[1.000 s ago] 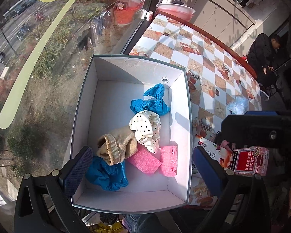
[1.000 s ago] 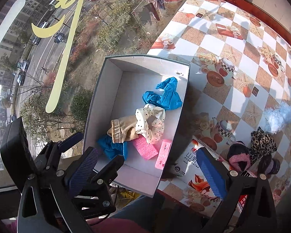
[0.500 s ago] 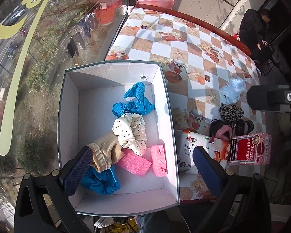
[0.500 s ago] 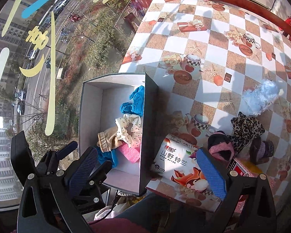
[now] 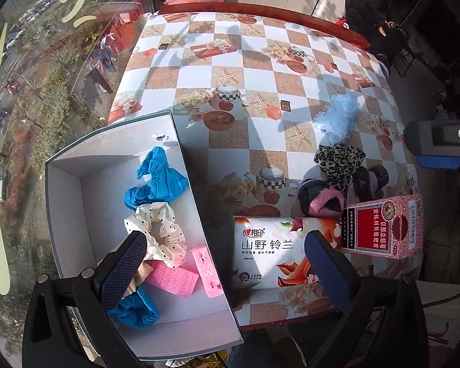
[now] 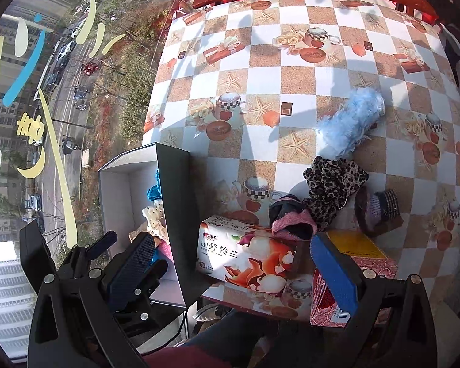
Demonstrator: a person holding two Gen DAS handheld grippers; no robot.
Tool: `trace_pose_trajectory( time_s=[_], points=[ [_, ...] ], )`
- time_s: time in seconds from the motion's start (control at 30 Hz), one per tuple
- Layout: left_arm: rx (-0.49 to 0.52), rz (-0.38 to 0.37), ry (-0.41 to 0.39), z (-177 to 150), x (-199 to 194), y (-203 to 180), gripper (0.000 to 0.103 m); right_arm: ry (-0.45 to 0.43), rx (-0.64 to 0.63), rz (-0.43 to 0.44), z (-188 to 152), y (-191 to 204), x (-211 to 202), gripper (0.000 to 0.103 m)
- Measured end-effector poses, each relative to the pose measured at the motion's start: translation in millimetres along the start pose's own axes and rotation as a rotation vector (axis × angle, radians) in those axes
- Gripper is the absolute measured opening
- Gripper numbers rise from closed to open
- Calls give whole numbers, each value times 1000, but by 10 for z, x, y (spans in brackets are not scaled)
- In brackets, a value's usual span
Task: Organize soft objects
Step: 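Move both tools back to the remaining pile of soft items, then grasp the leopard-print scrunchie with the left tool while the right tool grasps the knit hat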
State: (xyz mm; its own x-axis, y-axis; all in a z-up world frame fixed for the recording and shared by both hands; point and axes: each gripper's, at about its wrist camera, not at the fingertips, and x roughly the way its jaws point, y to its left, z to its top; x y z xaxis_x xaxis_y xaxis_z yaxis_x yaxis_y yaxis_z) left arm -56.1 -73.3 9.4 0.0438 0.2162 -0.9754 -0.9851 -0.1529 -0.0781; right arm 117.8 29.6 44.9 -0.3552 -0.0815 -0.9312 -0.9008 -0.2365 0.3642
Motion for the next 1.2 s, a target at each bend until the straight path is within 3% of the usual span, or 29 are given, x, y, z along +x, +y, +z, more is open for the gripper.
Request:
trace_pose_trajectory(
  time_s=[0.53,0.67,0.9,1.07,1.2],
  points=[
    [178,23,67,551,475,-757,103,0,237,-57,47,-1391,-148,102],
    [237,22,103,703,699,-994,103,34,269,-71,85,-1662,-24,102],
    [323,-47,217,987,1248,-1437,103,141,289,-99,75,-2055,391,102],
    [343,-84,289,1033,1606,-1651,103,187,292,-52,52,-2194,688,102],
    [364,-62,341,999,1852,-1747,103,191,342,-24,29,-2326,820,102]
  ],
)
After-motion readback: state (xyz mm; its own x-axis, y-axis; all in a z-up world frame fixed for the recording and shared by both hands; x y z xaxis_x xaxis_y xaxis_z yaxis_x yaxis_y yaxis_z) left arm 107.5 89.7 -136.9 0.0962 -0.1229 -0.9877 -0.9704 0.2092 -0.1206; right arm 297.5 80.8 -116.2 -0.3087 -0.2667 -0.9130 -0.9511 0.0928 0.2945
